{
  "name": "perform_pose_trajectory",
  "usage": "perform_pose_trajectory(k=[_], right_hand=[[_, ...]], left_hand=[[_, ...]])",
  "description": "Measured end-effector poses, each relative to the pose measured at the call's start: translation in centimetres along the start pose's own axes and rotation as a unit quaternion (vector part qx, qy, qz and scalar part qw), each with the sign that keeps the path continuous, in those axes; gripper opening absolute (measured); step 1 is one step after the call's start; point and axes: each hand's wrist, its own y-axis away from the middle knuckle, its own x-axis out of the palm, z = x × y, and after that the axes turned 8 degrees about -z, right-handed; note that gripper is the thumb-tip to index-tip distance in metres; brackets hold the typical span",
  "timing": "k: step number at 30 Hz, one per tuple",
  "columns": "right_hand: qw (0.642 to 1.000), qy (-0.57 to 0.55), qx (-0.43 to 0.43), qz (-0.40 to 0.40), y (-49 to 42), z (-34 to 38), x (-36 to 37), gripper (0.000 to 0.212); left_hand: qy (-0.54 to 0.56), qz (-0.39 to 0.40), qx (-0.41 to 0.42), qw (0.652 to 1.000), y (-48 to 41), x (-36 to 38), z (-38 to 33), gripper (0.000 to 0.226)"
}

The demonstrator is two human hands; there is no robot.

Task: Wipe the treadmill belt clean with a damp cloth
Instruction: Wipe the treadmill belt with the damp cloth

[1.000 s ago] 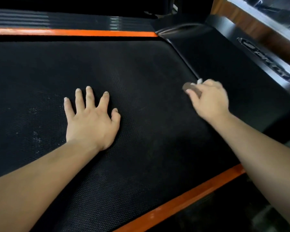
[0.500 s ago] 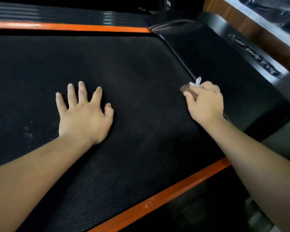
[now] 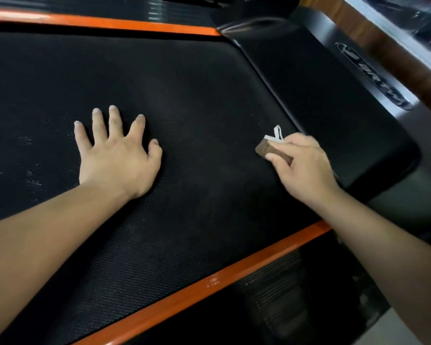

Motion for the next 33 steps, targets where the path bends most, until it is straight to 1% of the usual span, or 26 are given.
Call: perform_pose_trajectory(k=[1, 4, 5, 8, 10, 13, 15, 18, 19, 21, 23, 24, 25, 27, 29, 31, 33], right_hand=[[1.000, 0.017, 0.012, -0.002, -0.7, -0.8, -0.2, 0.025], [0.995, 0.051, 0.089, -0.011, -2.0, -2.1, -0.2, 0.026], [0.994, 0.054, 0.090, -0.005, -1.5, -1.8, -0.3, 0.024], [0.998, 0.033, 0.054, 0.022, 0.9, -1.0, -1.4, 0.016], [0.998, 0.017, 0.047, 0.027, 2.6, -1.4, -2.5, 0.016], [0.997, 0.022, 0.070, 0.007, 3.5, -1.7, -3.1, 0.021], [0.993, 0.036, 0.110, 0.001, 3.0, -1.3, -2.7, 0.020], [0.987, 0.025, 0.160, -0.004, 3.8, 1.1, -2.5, 0.023], [0.989, 0.003, 0.149, -0.001, 4.6, 2.1, -2.7, 0.025], [0.996, -0.036, 0.078, 0.014, 6.7, 4.2, -3.3, 0.025], [1.000, 0.005, -0.012, 0.011, 7.7, 5.0, -3.8, 0.018], [0.999, 0.036, -0.041, 0.003, 7.2, 4.7, -4.0, 0.016], [0.997, 0.059, -0.043, -0.001, 6.6, 4.0, -4.1, 0.016], [0.997, 0.077, -0.006, 0.004, 5.4, 2.1, -4.1, 0.019], [0.995, 0.081, 0.059, 0.010, 4.6, 0.2, -3.9, 0.023], [0.989, 0.084, 0.123, 0.008, 4.3, -0.3, -3.7, 0.025], [0.989, 0.062, 0.136, 0.016, 4.8, 0.9, -3.6, 0.027]], left_hand=[[0.002, 0.001, 0.000, 1.000, 0.0, 0.0, 0.0, 0.068], [0.009, 0.000, 0.000, 1.000, 0.0, -0.2, 0.0, 0.068], [0.011, 0.001, -0.001, 1.000, -0.1, -0.2, 0.0, 0.068], [0.037, 0.006, -0.005, 0.999, 0.0, -0.3, 0.1, 0.066], [0.083, 0.001, -0.007, 0.997, 0.1, -0.7, 0.2, 0.061], [0.165, 0.004, -0.003, 0.986, 1.0, -2.3, 0.5, 0.050], [0.176, 0.025, 0.025, 0.984, 2.6, -3.1, 0.9, 0.047], [0.119, 0.040, 0.088, 0.988, 6.5, -3.1, 2.1, 0.055], [0.103, 0.038, 0.096, 0.989, 7.7, -2.9, 2.4, 0.060], [0.081, 0.033, 0.093, 0.992, 9.0, -2.6, 2.6, 0.070], [0.068, 0.028, 0.086, 0.994, 9.4, -2.4, 2.3, 0.074], [0.063, 0.022, 0.086, 0.994, 9.6, -2.3, 2.2, 0.074], [0.059, 0.017, 0.088, 0.994, 9.7, -2.2, 2.0, 0.074], [0.057, 0.008, 0.088, 0.994, 9.9, -2.0, 2.0, 0.073], [0.061, -0.002, 0.087, 0.994, 10.0, -1.9, 2.1, 0.072], [0.063, -0.006, 0.089, 0.994, 10.0, -1.8, 2.0, 0.071], [0.063, -0.004, 0.088, 0.994, 10.1, -1.8, 2.1, 0.070]])
